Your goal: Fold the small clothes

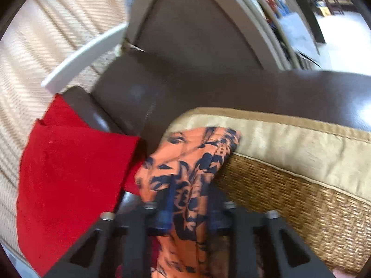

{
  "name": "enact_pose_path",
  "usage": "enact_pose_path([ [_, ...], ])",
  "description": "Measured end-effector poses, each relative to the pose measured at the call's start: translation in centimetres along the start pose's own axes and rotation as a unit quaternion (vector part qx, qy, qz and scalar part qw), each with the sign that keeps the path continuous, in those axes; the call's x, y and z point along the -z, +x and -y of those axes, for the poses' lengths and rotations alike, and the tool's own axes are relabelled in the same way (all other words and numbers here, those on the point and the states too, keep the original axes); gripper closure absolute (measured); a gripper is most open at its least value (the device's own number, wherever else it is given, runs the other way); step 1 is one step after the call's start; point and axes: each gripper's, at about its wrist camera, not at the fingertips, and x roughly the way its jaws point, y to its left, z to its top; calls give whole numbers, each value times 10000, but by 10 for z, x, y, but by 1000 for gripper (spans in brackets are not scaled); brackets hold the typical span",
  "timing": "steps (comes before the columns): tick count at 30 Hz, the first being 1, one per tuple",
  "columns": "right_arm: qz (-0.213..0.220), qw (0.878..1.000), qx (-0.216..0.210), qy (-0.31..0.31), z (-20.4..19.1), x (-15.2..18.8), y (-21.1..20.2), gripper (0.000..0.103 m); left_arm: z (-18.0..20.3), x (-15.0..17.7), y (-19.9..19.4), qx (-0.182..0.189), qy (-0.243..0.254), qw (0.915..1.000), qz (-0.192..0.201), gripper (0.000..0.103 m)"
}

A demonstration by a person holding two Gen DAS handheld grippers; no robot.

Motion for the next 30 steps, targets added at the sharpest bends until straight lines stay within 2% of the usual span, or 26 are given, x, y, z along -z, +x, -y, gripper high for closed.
enact_pose_path([
  [2,232,9995,-150,-175,-16,0,-13,95,-2,-1,-4,32,-56,10000,52,0],
  [4,419,9972,-529,-321,-37,0,-33,95,-6,-3,-9,14,-109,9998,148,0],
  [8,321,9899,-1287,-492,-82,11,-63,95,-18,-6,-15,-43,-275,9992,272,0],
  [12,-190,9782,-1943,-714,-133,50,-84,95,-45,-9,-17,-134,-616,9976,284,0],
  [15,-697,9655,-2336,-911,-168,101,-95,95,-67,-11,-19,-295,-909,9947,379,0],
  [18,-1549,9459,-2677,-984,-203,173,-96,95,-88,-10,-21,-401,-1154,9916,430,0],
  [20,-1987,9346,-2746,-1081,-218,211,-97,95,-100,-8,-20,-478,-1267,9898,450,0],
  [22,-2269,9293,-2642,-1232,-228,245,-99,95,-109,-5,-18,-578,-1337,9885,397,0],
  [24,-2459,9231,-2721,-1159,-228,252,-97,95,-116,-1,-16,-509,-1425,9880,324,0],
  [25,-2541,9237,-2644,-1111,-223,248,-95,94,-117,1,-13,-449,-1461,9878,286,0],
  [27,-2528,9337,-2291,-1091,-212,228,-84,91,-117,3,-11,-366,-1441,9886,227,0],
  [29,-2107,9533,-1852,-1123,-187,198,-84,61,-112,4,-9,-255,-1397,9897,175,0],
  [30,-1851,9642,-1558,-1082,-172,183,-82,15,-108,4,-7,-160,-1400,9899,146,0],
])
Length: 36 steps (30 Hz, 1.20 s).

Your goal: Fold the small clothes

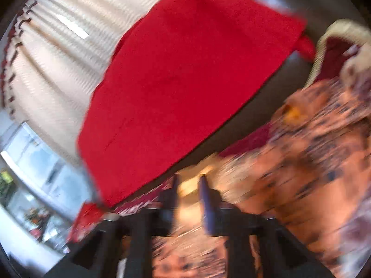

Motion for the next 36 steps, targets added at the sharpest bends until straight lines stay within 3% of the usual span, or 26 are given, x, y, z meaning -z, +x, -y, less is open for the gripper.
enact_pose_path([
  [1,181,9997,149,81,10,-4,-5,0,5,1,2,56,19,10000,-43,0],
  [3,451,9982,200,355,42,-19,-9,0,21,4,10,109,202,9995,-212,0],
  [6,334,9975,332,519,61,-37,7,2,47,11,22,72,559,9976,-396,0],
  [8,279,9980,481,291,68,-46,21,2,58,17,26,-1,778,9959,-457,0],
  [10,48,9986,453,267,61,-50,40,8,68,22,32,-76,1007,9935,-521,0],
  [17,-224,9885,334,1456,105,-70,86,15,71,29,33,-39,921,9950,-376,0],
  [20,-561,9801,667,1786,129,-67,111,41,60,33,37,224,540,9976,-382,0],
  [22,-697,9722,1040,1977,147,-59,124,75,53,33,41,352,450,9973,-458,0],
  [23,-693,9696,1054,2099,155,-55,124,79,53,33,41,365,460,9972,-471,0],
  [24,-662,9668,966,2273,164,-51,122,92,53,33,41,363,487,9970,-477,0],
  [25,-622,9658,907,2348,167,-50,120,96,54,34,41,361,493,9970,-481,0],
  [27,-405,9701,630,2309,163,-50,106,97,55,34,41,373,485,9968,-506,0],
  [31,196,9861,-240,1635,117,-54,61,97,53,37,40,526,401,9963,-552,0],
  [34,365,9876,-1009,1145,69,-46,32,97,47,30,39,673,480,9934,-797,0],
  [36,324,9848,-1431,931,34,-38,29,97,36,24,30,693,382,9945,-690,0],
])
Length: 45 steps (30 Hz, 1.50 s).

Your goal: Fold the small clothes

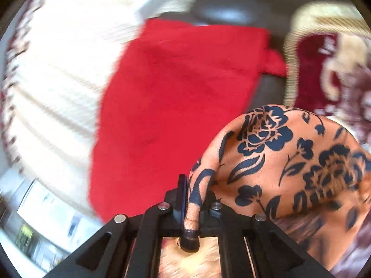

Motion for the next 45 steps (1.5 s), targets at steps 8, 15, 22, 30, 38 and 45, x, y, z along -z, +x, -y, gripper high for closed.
enact_pose_path([
  [8,-1482,9846,-891,-248,-58,149,59,97,-61,2,-56,520,-991,9899,869,0],
  [15,-3455,9380,38,282,-28,259,132,85,-90,13,-54,975,-1449,9821,710,0],
  [22,-2725,9577,-656,-654,-69,198,90,9,-68,14,-67,1520,-1183,9768,942,0],
  [30,-1856,9756,635,-987,-60,127,24,33,8,24,-85,2033,79,9702,1318,0],
  [38,-1534,9779,1210,-747,-22,90,0,33,62,33,-74,1112,1242,9695,1798,0],
  [45,-1271,9843,1190,-292,1,66,-16,33,52,11,-41,1127,1422,9747,1304,81],
])
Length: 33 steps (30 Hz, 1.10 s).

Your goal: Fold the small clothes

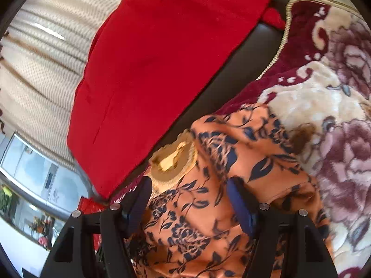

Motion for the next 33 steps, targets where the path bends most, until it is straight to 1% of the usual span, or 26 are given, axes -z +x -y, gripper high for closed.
enact_pose_path([
  [1,46,10000,-24,24,2,-2,-3,33,-8,-2,2,129,-85,9999,-55,93],
  [2,88,10000,-31,21,2,-3,-4,33,-14,-3,3,244,-189,9995,-40,93],
  [5,294,9995,-60,-51,-4,-4,-7,33,-39,-10,2,424,-628,9971,50,95],
  [7,413,9990,-176,-46,-6,-5,-10,33,-56,-15,0,557,-863,9947,90,95],
  [9,596,9976,-343,-78,-8,-7,-13,33,-69,-16,-3,482,-1055,9932,114,96],
  [12,667,9972,-305,-145,-12,-9,-9,33,-94,-17,-6,303,-1376,9899,136,96],
  [15,528,9980,-339,38,-8,-9,4,33,-107,-18,-5,43,-1431,9897,88,96],
  [16,405,9984,-392,111,-6,-8,12,33,-111,-16,-4,-27,-1479,9890,37,96],
  [18,217,9987,-425,176,-4,-7,24,33,-118,-14,1,1,-1611,9869,-62,94],
  [19,78,9988,-439,200,-3,-5,33,33,-120,-13,6,33,-1646,9861,-224,85],
  [20,-177,9987,-425,226,-1,-3,45,33,-119,-12,9,37,-1632,9859,-358,77],
  [21,-426,9983,-304,253,2,0,57,33,-121,-11,11,-39,-1624,9855,-495,55],
  [22,-710,9971,-30,289,5,3,71,37,-122,-11,13,-129,-1644,9851,-489,35],
  [23,-1001,9938,420,256,10,9,86,42,-126,-9,8,-227,-1683,9847,-401,31],
  [24,-1019,9930,569,202,11,11,89,51,-135,-8,-4,-358,-1771,9833,-208,29],
  [25,-954,9935,604,156,9,11,88,54,-142,-7,-9,-400,-1837,9821,-136,29],
  [27,-816,9958,418,-27,-3,10,79,54,-164,-3,-23,-515,-2093,9765,28,28],
  [28,-674,9970,249,-288,-17,11,72,54,-178,2,-32,-684,-2293,9709,120,27],
  [30,-559,9960,147,-688,-36,18,67,54,-200,10,-45,-1072,-2586,9598,213,23],
  [31,-590,9939,44,-930,-48,26,70,54,-218,18,-54,-1305,-2838,9496,250,22],
  [32,-682,9922,-8,-1045,-55,32,75,54,-227,23,-58,-1386,-2987,9438,269,22],
  [33,-866,9892,-3,-1181,-63,41,86,54,-242,30,-65,-1491,-3232,9340,300,22],
])
